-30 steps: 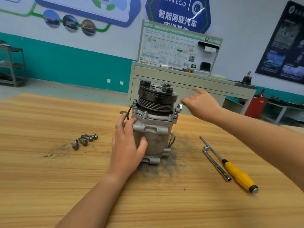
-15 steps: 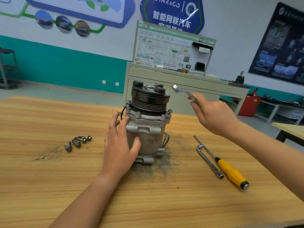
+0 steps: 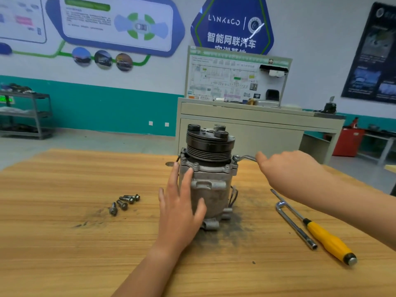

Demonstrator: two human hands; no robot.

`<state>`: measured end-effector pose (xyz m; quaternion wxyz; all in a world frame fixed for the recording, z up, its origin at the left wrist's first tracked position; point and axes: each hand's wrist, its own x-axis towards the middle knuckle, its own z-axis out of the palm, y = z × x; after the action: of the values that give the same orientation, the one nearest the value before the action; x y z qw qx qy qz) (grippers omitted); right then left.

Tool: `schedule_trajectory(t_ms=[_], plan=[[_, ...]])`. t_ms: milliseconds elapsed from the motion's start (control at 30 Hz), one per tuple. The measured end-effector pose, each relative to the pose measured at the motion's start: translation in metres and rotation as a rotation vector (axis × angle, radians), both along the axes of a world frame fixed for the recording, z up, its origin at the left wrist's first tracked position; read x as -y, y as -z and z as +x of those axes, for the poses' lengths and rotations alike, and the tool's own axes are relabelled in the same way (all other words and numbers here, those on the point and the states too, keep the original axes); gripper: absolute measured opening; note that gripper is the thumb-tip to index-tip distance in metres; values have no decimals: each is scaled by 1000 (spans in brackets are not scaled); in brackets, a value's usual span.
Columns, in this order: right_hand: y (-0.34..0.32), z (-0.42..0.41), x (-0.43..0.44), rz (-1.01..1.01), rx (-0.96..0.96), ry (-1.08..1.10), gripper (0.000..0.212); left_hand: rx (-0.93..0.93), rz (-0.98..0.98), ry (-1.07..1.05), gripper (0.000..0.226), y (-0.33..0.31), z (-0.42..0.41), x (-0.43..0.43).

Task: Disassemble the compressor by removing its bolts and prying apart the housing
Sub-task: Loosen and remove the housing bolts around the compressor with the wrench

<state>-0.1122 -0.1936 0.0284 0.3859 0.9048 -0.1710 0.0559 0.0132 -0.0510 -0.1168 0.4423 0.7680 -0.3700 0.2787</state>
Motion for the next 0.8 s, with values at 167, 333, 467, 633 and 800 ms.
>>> schedule_trajectory(t_ms=[167, 333, 467, 633, 800], plan=[[-3, 2, -25, 72, -6, 67, 41, 125, -8, -9, 78, 0, -1, 0], [-1, 8, -42, 138, -19, 172, 46, 242, 36, -49, 84, 0, -4, 4], [-7, 16, -45, 165, -96, 177, 36, 285, 41, -87, 83, 0, -2, 3], [-8, 21, -52, 128, -167, 174, 33, 289, 20, -85, 54, -1, -1, 0], [-15, 18, -45, 81, -171, 127, 32, 265, -17, -59, 49, -4, -1, -1]])
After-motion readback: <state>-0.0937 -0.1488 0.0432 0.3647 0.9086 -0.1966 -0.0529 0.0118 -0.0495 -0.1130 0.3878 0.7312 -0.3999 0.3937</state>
